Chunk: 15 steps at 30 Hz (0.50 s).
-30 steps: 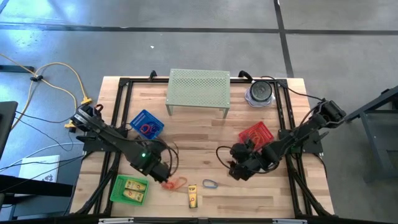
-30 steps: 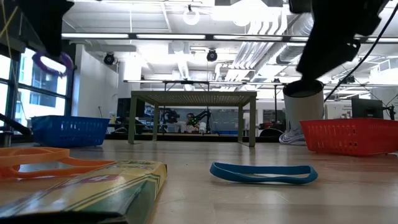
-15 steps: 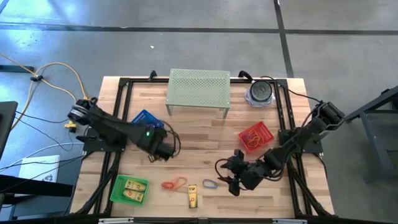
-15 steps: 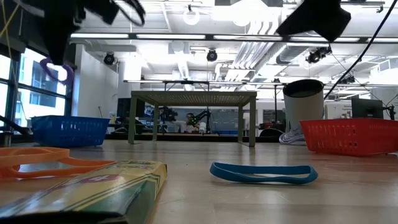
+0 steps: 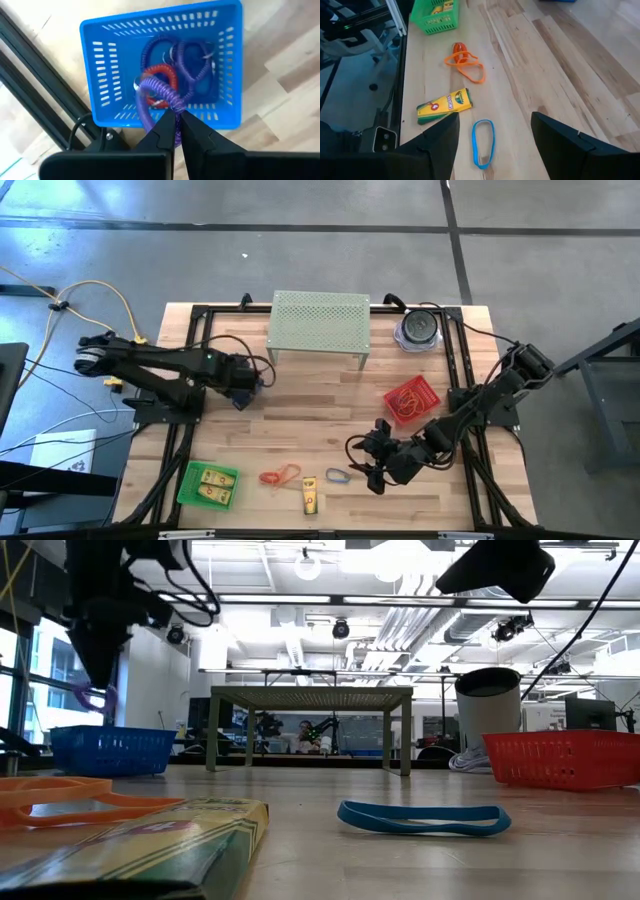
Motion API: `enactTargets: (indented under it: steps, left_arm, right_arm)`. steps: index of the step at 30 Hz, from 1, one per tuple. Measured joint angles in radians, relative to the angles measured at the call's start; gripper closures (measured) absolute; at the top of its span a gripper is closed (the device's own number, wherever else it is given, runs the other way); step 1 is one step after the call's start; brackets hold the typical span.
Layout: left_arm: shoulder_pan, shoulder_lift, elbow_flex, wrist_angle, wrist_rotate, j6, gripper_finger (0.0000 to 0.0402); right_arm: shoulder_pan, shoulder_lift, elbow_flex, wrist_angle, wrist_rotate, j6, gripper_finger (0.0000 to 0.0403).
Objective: Pick & Place Office Desk Supplies
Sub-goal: Put the purple spring keychain into the blue bin
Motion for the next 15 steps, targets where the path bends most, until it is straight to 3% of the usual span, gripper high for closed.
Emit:
enactTargets:
  steps: [15]
  left_arm:
    - [0.025, -0.011, -0.073, 0.153, -0.004, 0.117, 0.0375]
  right_arm:
    - [0.000, 0.000, 0.000, 0.000, -0.004, -0.013, 0.0167]
